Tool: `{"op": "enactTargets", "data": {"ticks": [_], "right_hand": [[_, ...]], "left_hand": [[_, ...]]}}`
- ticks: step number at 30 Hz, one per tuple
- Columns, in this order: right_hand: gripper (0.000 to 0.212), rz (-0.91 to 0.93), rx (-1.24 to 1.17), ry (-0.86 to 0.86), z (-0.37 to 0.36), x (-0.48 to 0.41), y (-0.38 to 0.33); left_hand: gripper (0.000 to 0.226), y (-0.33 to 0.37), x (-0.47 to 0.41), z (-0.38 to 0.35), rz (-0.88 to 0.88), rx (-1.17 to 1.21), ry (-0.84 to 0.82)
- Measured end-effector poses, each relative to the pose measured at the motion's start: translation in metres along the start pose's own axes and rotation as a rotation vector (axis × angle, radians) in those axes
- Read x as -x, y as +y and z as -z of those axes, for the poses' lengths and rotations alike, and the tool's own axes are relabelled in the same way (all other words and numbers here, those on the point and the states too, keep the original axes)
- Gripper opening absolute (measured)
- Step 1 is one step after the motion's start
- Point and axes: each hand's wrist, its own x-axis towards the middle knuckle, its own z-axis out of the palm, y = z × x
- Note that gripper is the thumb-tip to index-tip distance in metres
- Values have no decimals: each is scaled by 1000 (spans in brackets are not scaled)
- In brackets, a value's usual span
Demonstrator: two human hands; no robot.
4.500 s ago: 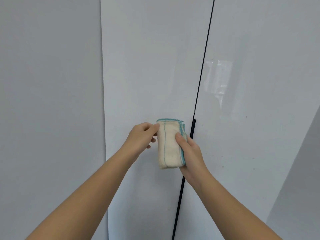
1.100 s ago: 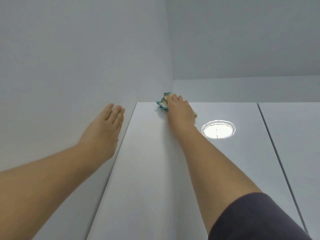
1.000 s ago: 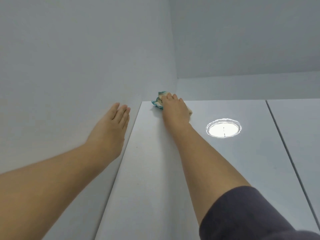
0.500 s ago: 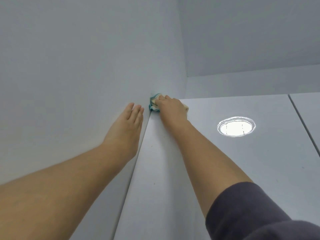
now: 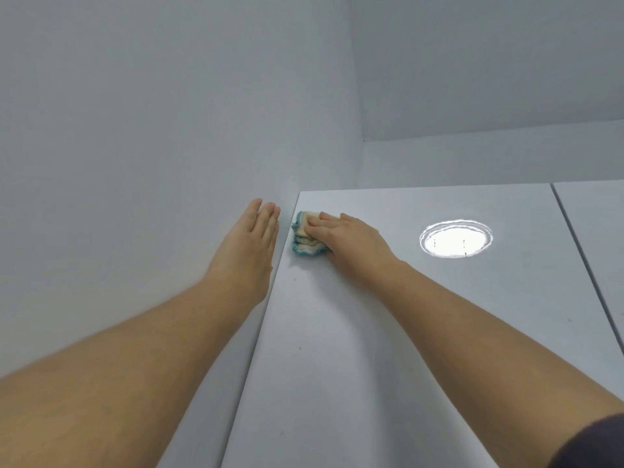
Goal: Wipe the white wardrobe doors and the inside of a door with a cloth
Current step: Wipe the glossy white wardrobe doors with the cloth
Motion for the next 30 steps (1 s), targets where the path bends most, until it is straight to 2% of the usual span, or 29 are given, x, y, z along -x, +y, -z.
{"op": "enactTargets", "data": {"ticks": [15,24,30], "right_hand": [[63,-313,-43,67,46,79,93],[61,-541,-5,114,76,134,133],[58,-712,10,183,89,156,128]], "left_hand": [[70,3,-2,-6,13,-14,14],[70,2,-2,-5,5,-8,20],[70,5,1,-6,13,-19,33]]}}
